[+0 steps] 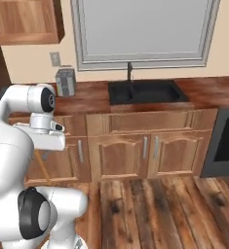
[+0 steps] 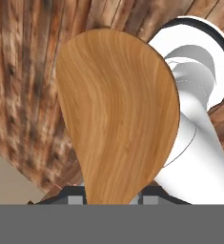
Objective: Organize the utensils by type. Pick up the wooden spoons from the counter and place them in the open cabinet. Then pick up the metallic utensils from the counter and place them in the open drawer.
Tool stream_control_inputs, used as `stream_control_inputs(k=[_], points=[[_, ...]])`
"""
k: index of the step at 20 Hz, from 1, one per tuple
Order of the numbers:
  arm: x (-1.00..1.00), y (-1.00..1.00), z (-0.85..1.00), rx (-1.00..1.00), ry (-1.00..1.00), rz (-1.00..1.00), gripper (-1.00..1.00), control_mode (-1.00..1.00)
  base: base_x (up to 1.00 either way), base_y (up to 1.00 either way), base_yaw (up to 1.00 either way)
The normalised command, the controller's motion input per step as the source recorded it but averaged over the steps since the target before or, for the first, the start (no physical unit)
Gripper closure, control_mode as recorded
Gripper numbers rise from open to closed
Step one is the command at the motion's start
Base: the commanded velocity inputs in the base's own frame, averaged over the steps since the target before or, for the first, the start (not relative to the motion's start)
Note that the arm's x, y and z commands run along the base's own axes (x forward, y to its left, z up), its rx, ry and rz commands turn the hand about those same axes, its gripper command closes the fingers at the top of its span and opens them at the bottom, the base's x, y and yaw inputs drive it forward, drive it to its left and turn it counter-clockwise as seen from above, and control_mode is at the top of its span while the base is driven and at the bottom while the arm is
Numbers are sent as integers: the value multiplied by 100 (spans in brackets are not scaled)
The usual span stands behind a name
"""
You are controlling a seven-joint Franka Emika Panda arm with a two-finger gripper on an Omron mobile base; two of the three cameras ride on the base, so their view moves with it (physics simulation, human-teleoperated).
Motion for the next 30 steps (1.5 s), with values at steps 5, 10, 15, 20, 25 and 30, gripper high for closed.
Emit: stream_control_inputs(k=[5, 10, 15, 20, 25, 30], points=[[0, 0, 0, 0, 0, 0, 100, 100, 68, 0, 45], [0, 0, 0, 0, 0, 0, 100, 100, 76, 8, 30], [0, 0, 0, 0, 0, 0, 100, 100, 88, 28, 25], [0, 0, 0, 0, 0, 0, 100, 100, 91, 23, 25], [0, 0, 0, 0, 0, 0, 100, 100, 74, 33, 20], [0, 0, 0, 0, 0, 0, 100, 100, 52, 40, 4]])
